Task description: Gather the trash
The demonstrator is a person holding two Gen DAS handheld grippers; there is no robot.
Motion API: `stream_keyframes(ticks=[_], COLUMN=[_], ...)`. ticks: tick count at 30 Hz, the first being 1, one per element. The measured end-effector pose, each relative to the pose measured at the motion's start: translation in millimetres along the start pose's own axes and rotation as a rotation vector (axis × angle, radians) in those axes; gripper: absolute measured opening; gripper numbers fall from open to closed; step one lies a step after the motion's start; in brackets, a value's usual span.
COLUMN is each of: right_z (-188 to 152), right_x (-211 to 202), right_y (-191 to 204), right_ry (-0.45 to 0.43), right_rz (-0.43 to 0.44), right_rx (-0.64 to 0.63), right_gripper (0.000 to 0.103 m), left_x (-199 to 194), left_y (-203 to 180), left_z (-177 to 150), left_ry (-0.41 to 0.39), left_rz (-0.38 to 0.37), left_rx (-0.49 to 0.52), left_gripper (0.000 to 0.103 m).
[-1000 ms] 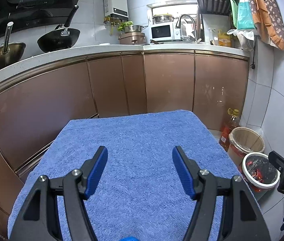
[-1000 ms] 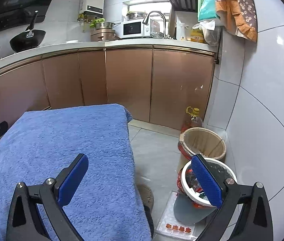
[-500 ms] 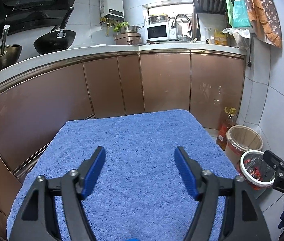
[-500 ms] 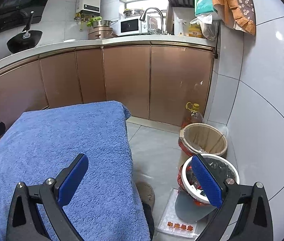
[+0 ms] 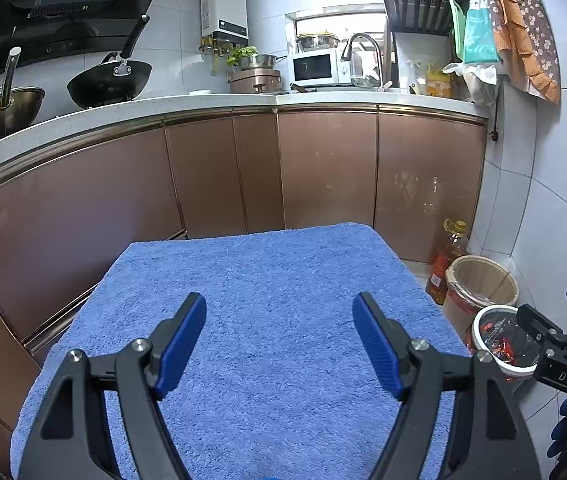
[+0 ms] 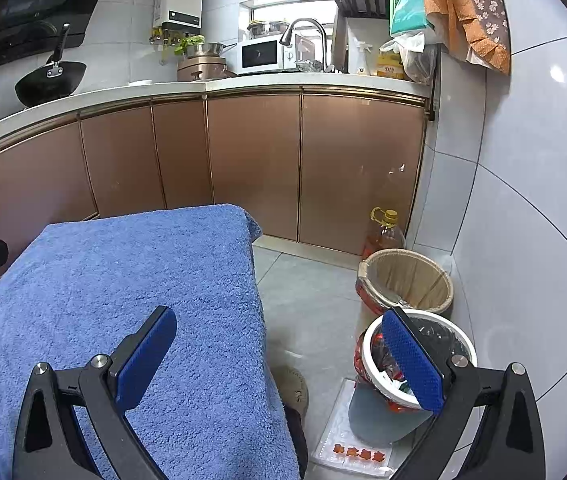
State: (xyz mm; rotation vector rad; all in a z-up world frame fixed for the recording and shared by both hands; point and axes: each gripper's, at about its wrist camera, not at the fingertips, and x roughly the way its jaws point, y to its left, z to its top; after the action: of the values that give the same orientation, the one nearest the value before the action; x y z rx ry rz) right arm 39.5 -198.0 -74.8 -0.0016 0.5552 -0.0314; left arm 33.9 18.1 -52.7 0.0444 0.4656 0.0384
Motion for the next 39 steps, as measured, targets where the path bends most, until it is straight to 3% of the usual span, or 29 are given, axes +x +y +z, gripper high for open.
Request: stream_keyframes(ticks=[39], right_z=[1.5], right_x=[-2.8], right_y=[-2.9], right_ry=[-0.001], right_rz=[-0.010], right_rx=[0.005], right_gripper=[0.103], left_x=[-3.9], left_y=[-2.5], left_z=[-2.8], left_ry=[0.007], left_rz=[-0.011], left_rx=[0.005], left_gripper=[0.077])
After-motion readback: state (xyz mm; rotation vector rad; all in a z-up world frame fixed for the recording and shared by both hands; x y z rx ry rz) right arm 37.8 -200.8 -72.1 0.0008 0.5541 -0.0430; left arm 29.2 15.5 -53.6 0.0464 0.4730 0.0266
